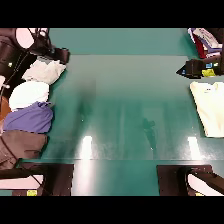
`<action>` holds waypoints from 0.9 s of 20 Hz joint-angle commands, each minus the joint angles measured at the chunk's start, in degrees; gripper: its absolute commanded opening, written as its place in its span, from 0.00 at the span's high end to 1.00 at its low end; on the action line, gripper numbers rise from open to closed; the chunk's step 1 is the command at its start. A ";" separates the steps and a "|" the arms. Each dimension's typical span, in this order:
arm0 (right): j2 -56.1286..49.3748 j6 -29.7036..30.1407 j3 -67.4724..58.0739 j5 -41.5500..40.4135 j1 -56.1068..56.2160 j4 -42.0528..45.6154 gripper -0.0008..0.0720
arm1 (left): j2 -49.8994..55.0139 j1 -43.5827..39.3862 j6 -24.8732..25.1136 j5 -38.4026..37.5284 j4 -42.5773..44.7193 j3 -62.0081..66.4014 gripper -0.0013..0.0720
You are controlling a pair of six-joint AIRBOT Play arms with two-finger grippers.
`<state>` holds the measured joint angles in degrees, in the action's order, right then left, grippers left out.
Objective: Fold the shirts.
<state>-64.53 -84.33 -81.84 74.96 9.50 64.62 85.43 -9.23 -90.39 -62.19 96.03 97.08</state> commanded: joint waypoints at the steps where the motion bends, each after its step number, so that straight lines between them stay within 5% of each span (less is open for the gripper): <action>1: -0.02 0.02 0.00 0.04 0.04 0.02 0.96 | 7.52 7.69 -6.38 1.90 6.16 0.00 0.21; 9: -0.02 -0.02 6.27 -3.65 0.04 -0.09 0.96 | 17.66 15.93 -8.63 6.51 5.49 0.00 0.21; 10: -0.02 -0.02 6.86 -4.70 0.04 -0.13 0.96 | 17.66 15.93 -8.61 6.73 5.81 0.00 0.34; 12: -0.02 -0.02 7.52 -7.17 0.04 -0.70 0.96 | 17.66 15.93 -8.20 6.23 5.79 0.00 0.89; 13: -0.02 -0.04 7.54 -7.61 0.04 -0.66 0.96 | 17.64 15.93 -8.17 5.49 5.79 0.02 0.95; 18: 0.02 -0.04 6.51 -7.45 0.04 -0.66 0.96 | 11.17 15.67 -8.20 2.78 5.55 0.20 0.96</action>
<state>-64.55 -84.33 -74.83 68.20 9.50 64.05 100.22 6.50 -98.59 -59.00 101.58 97.14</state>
